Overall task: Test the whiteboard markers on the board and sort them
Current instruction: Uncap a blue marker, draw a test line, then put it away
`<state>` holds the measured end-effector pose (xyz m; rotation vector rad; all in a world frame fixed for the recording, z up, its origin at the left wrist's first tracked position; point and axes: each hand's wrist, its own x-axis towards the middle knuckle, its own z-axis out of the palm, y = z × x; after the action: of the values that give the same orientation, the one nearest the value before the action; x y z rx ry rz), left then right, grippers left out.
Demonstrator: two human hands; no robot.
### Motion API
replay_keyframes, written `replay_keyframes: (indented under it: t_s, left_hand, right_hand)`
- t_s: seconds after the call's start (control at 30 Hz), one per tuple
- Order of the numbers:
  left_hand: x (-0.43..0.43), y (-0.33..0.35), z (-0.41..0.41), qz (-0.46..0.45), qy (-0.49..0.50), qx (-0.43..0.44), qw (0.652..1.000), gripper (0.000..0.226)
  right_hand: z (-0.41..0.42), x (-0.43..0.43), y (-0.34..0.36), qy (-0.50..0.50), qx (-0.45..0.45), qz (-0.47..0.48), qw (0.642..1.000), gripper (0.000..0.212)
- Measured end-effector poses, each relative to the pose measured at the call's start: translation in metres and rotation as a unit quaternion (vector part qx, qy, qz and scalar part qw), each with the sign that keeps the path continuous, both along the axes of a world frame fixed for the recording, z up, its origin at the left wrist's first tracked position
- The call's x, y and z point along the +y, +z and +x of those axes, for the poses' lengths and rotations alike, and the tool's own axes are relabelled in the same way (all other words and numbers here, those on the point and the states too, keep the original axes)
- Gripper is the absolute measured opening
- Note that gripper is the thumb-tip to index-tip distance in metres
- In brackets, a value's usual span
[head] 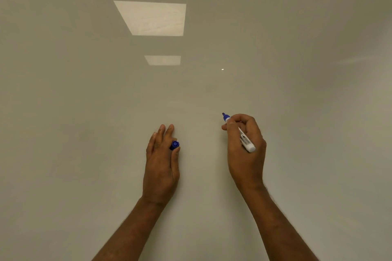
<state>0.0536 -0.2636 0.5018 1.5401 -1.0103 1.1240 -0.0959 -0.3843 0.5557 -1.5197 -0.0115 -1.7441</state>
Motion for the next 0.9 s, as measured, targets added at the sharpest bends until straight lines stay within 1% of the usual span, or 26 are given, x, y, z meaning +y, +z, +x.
replay_keyframes:
  t_s: [0.1, 0.17, 0.27, 0.4, 0.6, 0.7, 0.77, 0.83, 0.9]
  left_hand:
    - [-0.002, 0.000, 0.002, -0.005, 0.012, -0.019, 1.000, 0.050]
    - [-0.003, -0.001, 0.003, -0.010, 0.019, -0.038, 0.999, 0.050]
    - [-0.004, 0.000, 0.003, -0.009, 0.020, -0.050, 0.998, 0.049]
    - [-0.005, -0.001, 0.005, -0.009, 0.024, -0.057, 0.998, 0.049]
    - [-0.005, -0.001, 0.004, -0.009, 0.026, -0.061, 0.998, 0.049]
    - [-0.005, -0.001, 0.005, -0.007, 0.028, -0.063, 0.998, 0.048]
    - [-0.005, -0.001, 0.005, -0.009, 0.030, -0.058, 0.998, 0.049]
    - [-0.005, -0.001, 0.004, -0.013, 0.033, -0.064, 0.997, 0.049]
    - [-0.006, -0.001, 0.003, -0.018, 0.030, -0.069, 0.997, 0.049]
  right_hand:
    - [0.015, -0.008, -0.001, -0.081, 0.007, -0.039, 0.996, 0.017]
    - [0.020, -0.010, -0.004, -0.096, 0.011, -0.052, 0.994, 0.024]
    - [0.023, -0.012, -0.011, -0.107, 0.013, -0.063, 0.992, 0.025]
    - [0.021, -0.013, -0.029, -0.111, 0.019, -0.062, 0.992, 0.022]
    - [0.013, -0.014, -0.073, -0.107, 0.038, -0.057, 0.992, 0.016]
    - [0.007, -0.012, -0.090, -0.104, 0.071, -0.041, 0.991, 0.026]
    - [0.003, -0.011, -0.088, -0.095, 0.070, -0.029, 0.993, 0.029]
    - [0.000, -0.011, -0.072, -0.086, 0.048, -0.027, 0.995, 0.023]
    - [0.001, -0.011, -0.048, -0.088, 0.026, -0.037, 0.995, 0.023]
